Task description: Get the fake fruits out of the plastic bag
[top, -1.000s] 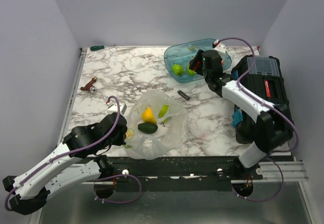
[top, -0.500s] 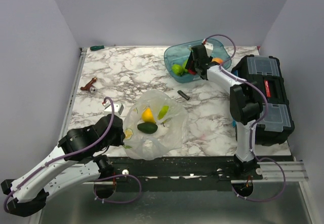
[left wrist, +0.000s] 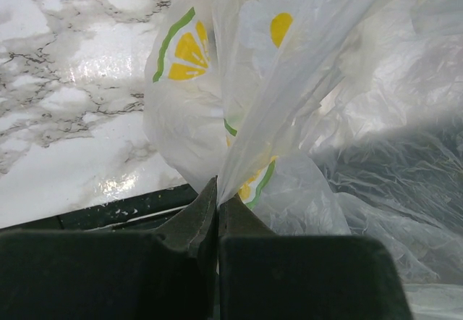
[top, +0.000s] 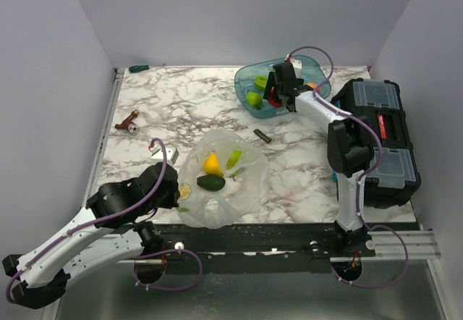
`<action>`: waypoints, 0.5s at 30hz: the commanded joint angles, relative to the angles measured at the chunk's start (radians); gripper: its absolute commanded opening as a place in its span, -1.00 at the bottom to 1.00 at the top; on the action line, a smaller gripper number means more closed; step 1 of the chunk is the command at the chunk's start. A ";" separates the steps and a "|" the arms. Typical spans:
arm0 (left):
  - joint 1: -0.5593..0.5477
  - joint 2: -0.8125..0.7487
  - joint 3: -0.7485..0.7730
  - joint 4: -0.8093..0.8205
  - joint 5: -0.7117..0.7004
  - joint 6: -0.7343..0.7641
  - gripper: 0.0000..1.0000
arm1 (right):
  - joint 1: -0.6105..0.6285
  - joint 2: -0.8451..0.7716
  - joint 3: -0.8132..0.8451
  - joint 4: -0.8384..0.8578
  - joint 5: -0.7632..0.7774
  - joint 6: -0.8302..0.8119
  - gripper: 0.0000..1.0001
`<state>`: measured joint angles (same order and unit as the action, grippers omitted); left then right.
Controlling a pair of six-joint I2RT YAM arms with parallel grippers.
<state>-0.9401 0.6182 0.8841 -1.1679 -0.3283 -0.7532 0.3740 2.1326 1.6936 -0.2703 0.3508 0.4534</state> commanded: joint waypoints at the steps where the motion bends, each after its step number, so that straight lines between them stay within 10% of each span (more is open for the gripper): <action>1: -0.003 0.021 -0.011 0.026 0.023 0.013 -1.00 | 0.004 -0.028 0.029 -0.052 -0.027 -0.053 0.72; 15: -0.003 0.107 -0.024 0.225 0.279 0.116 -1.00 | 0.040 -0.399 -0.246 -0.046 -0.220 0.017 0.79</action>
<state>-0.9401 0.7078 0.8803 -1.0710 -0.1902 -0.6834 0.3843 1.8992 1.5772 -0.3256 0.2550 0.4278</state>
